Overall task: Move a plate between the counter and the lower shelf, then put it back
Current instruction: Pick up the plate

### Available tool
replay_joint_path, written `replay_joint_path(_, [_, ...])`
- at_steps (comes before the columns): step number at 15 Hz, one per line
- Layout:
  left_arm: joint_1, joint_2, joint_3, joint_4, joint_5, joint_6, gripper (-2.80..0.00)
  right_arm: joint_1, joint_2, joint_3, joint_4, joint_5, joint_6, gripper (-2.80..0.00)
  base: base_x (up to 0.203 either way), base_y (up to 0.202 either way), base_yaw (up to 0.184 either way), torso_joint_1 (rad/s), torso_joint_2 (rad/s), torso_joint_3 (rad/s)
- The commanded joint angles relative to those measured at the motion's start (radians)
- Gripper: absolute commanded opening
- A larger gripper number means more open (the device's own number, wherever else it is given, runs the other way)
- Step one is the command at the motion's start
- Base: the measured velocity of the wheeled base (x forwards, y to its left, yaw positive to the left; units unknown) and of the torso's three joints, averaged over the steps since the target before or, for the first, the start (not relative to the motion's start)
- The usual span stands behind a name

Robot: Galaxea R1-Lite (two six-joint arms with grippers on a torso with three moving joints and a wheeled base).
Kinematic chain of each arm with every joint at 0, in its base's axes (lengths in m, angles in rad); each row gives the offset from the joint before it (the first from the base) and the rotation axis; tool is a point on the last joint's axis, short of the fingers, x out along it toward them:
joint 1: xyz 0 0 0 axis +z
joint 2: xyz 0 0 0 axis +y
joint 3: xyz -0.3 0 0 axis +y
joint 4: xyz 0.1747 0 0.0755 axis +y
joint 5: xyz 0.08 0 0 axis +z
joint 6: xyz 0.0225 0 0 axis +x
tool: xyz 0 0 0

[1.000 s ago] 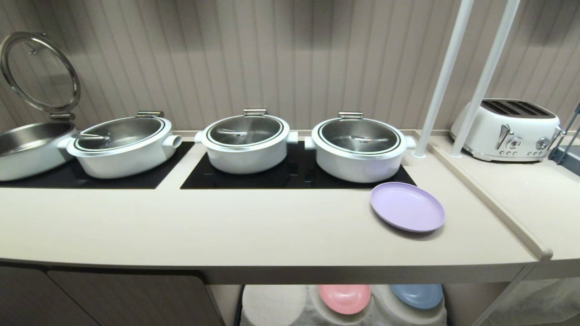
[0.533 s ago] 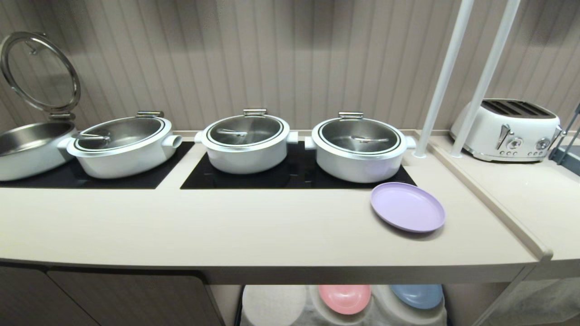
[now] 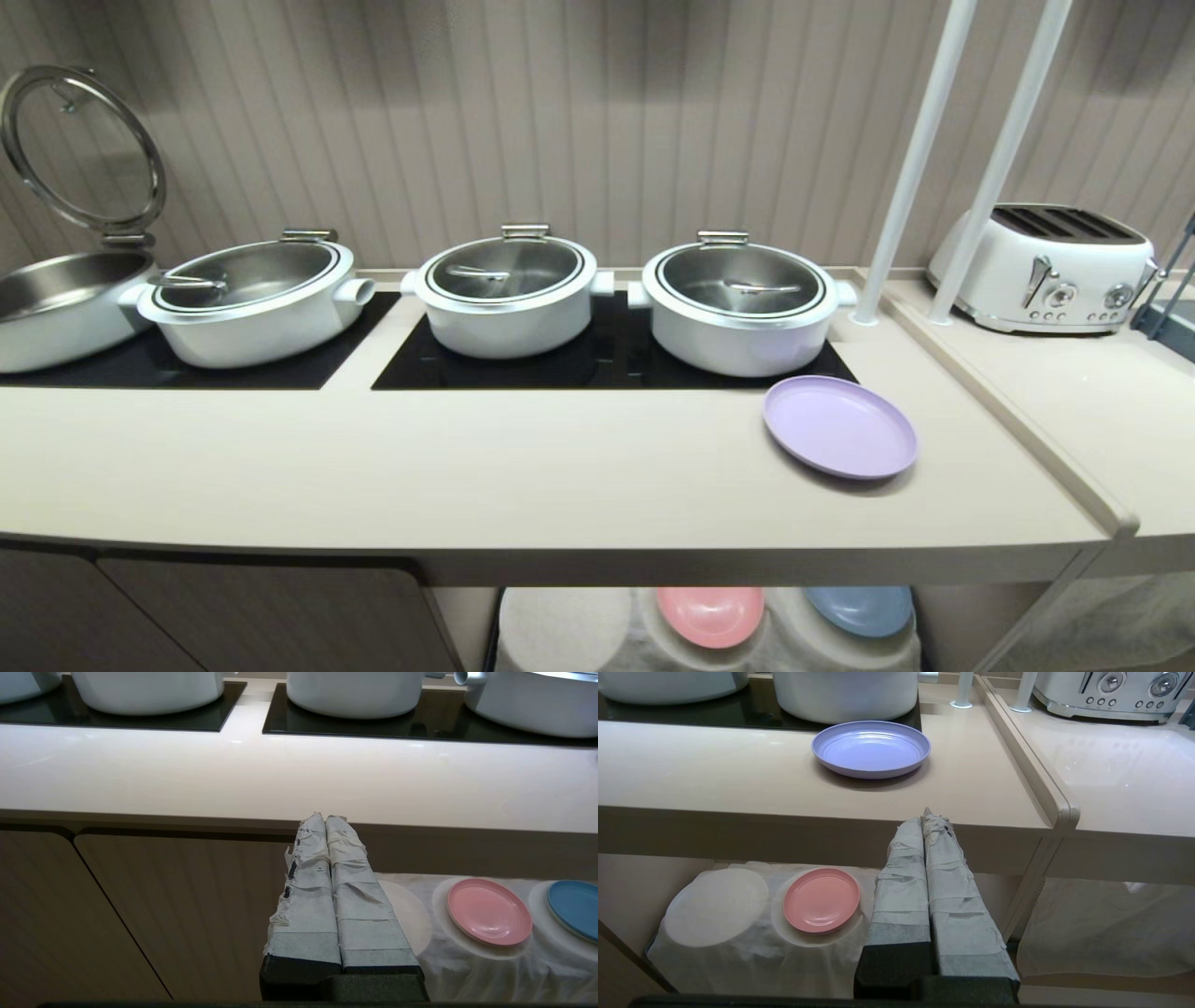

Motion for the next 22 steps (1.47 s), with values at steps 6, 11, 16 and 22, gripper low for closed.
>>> replay_joint_path(6, [0.0,0.001,0.0,0.0,0.0,-0.001,-2.8,0.0,0.001,-0.076,-0.007,0.049,-0.027,-2.8,0.0,0.0,0.0,0.0,0.0,0.0])
replay_joint_path(11, [0.0,0.001,0.0,0.0,0.0,-0.001,-2.8,0.0,0.004,-0.226,0.125,0.083,-0.029,-2.8,0.0,0.0,0.0,0.0,0.0,0.0])
replay_joint_path(16, [0.0,0.001,0.0,0.0,0.0,-0.001,-2.8,0.003,0.137,-0.348,0.161,0.083,-0.029,-2.8,0.0,0.0,0.0,0.0,0.0,0.0])
replay_joint_path(22, [0.001,0.001,0.0,0.0,0.0,-0.001,-2.8,0.007,0.485,-0.524,0.157,0.083,-0.027,-2.8,0.0,0.0,0.0,0.0,0.0,0.0])
